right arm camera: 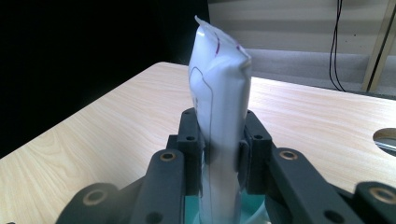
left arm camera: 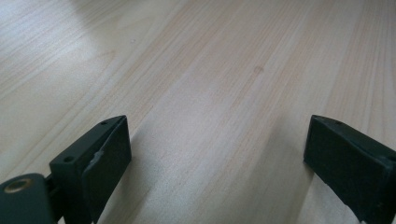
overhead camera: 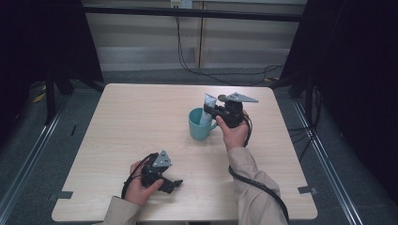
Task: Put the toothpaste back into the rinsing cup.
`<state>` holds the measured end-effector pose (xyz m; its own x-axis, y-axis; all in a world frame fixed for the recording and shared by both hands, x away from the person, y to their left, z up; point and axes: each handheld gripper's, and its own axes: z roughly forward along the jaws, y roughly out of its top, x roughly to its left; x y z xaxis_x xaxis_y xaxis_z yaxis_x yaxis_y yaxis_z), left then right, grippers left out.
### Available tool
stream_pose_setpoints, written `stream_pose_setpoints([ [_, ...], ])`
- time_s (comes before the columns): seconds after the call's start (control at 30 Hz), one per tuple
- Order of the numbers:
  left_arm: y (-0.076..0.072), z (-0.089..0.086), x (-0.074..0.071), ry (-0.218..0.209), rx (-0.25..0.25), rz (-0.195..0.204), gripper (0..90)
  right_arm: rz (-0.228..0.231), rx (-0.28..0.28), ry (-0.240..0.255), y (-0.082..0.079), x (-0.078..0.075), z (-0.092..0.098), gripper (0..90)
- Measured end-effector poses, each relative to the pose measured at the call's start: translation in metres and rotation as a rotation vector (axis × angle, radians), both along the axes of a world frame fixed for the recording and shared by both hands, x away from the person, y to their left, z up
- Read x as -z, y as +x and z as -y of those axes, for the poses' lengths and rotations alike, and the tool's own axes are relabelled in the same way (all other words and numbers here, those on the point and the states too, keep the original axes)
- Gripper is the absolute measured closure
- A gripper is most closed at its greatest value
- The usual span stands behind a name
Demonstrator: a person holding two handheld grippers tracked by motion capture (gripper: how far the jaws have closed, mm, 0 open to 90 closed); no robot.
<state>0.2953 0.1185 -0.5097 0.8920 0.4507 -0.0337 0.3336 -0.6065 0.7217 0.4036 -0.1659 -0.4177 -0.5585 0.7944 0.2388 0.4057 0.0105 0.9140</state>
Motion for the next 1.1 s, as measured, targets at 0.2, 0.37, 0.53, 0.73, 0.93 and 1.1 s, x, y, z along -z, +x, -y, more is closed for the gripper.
stream_pose_setpoints([
  [0.2, 0.000, 0.000, 0.000, 0.001, 0.000, 0.000, 7.1, 0.001, 0.006, 0.007, -0.002, 0.001, 0.002, 73.2],
  [0.37, 0.000, 0.000, 0.000, 0.002, 0.001, 0.000, 7.1, 0.003, 0.019, 0.010, -0.003, 0.001, 0.007, 71.9],
  [0.53, 0.000, 0.000, 0.000, 0.001, 0.001, 0.000, 7.1, 0.002, 0.029, 0.007, -0.004, 0.000, 0.009, 69.7],
  [0.73, 0.000, 0.000, 0.000, 0.002, 0.002, -0.001, 7.1, -0.003, 0.033, 0.003, -0.004, 0.002, 0.012, 69.7],
  [0.93, 0.000, 0.000, 0.000, 0.003, 0.001, 0.001, 7.1, -0.007, 0.049, 0.012, -0.005, 0.007, 0.015, 67.7],
  [1.1, 0.000, 0.000, 0.000, 0.003, 0.002, -0.001, 7.0, -0.008, 0.059, 0.013, -0.006, 0.007, 0.018, 66.8],
])
